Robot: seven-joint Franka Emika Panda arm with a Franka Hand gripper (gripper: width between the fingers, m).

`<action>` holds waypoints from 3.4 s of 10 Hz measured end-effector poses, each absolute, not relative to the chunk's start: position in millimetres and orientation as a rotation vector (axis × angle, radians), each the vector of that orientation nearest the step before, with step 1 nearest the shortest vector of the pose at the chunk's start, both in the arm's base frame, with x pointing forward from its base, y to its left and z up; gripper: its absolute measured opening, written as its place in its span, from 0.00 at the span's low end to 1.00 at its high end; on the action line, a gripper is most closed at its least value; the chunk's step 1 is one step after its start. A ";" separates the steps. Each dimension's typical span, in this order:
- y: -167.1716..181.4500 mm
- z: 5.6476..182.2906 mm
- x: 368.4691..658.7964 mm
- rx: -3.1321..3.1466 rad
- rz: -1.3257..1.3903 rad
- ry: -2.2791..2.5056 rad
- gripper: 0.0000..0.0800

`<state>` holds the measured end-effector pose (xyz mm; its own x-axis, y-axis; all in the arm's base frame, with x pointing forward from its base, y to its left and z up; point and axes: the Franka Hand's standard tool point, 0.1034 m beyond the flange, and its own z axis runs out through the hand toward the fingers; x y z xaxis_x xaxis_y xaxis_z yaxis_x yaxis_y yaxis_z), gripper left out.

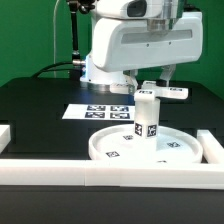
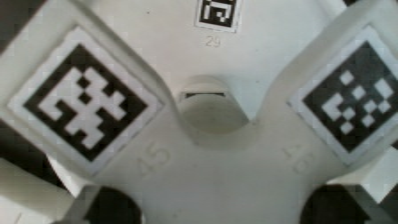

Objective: Assemble round table

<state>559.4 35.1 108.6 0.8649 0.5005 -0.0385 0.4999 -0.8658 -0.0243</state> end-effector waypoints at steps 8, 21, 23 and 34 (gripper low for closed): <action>36.1 107.5 563.8 -3.064 -0.004 0.325 0.56; 36.0 106.1 565.0 -2.188 0.063 2.010 0.56; 34.9 106.8 565.0 -2.089 0.109 2.126 0.56; 44.1 132.0 559.8 -2.199 0.174 1.994 0.81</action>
Offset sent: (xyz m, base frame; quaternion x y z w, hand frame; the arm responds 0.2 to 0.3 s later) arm -0.0066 -0.0082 -0.0044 0.0224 0.0045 0.3090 0.9508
